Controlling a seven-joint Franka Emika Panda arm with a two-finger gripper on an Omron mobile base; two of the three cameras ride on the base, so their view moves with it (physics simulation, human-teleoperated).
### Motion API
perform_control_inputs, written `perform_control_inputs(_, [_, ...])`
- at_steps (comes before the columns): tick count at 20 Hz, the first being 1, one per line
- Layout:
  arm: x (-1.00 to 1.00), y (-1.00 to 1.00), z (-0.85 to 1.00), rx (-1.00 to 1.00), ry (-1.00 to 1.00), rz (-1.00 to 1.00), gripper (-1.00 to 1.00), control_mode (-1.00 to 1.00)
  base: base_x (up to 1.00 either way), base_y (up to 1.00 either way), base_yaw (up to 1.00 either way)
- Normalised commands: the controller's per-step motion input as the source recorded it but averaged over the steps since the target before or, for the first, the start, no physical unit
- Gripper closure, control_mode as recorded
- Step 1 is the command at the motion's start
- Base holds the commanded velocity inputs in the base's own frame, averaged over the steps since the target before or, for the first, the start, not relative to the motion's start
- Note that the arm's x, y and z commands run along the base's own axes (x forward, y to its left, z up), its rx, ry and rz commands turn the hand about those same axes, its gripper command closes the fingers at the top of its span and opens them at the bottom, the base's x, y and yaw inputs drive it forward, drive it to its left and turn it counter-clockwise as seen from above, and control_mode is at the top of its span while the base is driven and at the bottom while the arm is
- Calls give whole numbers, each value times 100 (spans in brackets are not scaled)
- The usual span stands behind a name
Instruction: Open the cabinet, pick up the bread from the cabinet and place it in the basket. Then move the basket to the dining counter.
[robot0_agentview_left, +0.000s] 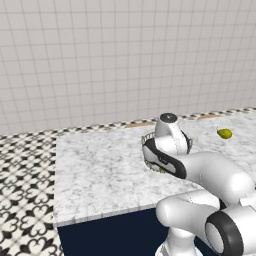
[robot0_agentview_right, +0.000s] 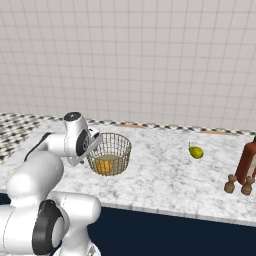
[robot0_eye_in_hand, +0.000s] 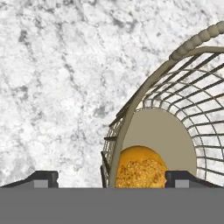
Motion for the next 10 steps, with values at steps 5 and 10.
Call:
perform_control_inputs(5, [-38, 1, 100, 3, 3, -8, -100, -100, 0, 0, 0])
perform_control_inputs(10, [-55, 11, 100, 0, 0, -25, -100, -100, 0, 0, 0])
